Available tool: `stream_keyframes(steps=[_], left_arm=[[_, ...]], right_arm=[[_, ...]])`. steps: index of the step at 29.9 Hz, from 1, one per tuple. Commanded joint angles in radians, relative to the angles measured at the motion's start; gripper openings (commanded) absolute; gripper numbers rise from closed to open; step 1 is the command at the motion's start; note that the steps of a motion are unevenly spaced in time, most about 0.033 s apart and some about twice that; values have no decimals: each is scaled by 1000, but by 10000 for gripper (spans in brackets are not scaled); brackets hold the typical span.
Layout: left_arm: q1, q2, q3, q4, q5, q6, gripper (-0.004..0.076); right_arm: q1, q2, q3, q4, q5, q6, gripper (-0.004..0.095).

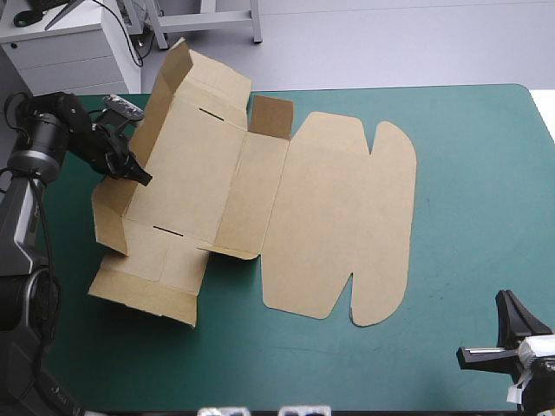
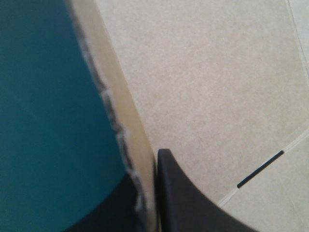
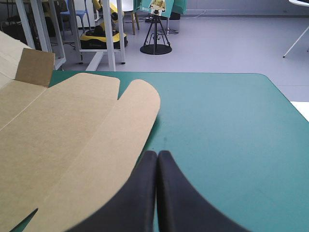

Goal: Fold the box

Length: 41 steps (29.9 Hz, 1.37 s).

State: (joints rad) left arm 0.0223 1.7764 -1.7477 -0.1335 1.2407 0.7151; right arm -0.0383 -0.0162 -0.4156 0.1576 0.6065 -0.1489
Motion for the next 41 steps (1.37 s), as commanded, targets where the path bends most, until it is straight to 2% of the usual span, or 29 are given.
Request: stream_keyframes(steps=[1, 7, 14, 25, 30, 34, 41], left_arm=[[-133, -66, -56, 146, 48, 89, -8], [-355, -59, -56, 464, 39, 94, -8], [-524, -59, -56, 552, -127, 74, -8], [-741, -61, -42, 671, -169, -3, -8], [-838, -87, 58, 872, -258, -138, -8], [-923, -147, 217, 1080, -343, -303, -8], [-1045, -263, 485, 1455, -388, -622, -8]], right_arm=[[-3, -18, -34, 21, -39, -8, -19], [-3, -18, -34, 64, 46, 3, -18], [-3, 20, -38, 78, 110, 13, -17], [-3, 152, -38, 78, 110, 13, -17], [-3, 164, -38, 78, 110, 13, -17], [-3, 173, -38, 78, 112, 13, -13], [-3, 192, -38, 72, 110, 13, -13]])
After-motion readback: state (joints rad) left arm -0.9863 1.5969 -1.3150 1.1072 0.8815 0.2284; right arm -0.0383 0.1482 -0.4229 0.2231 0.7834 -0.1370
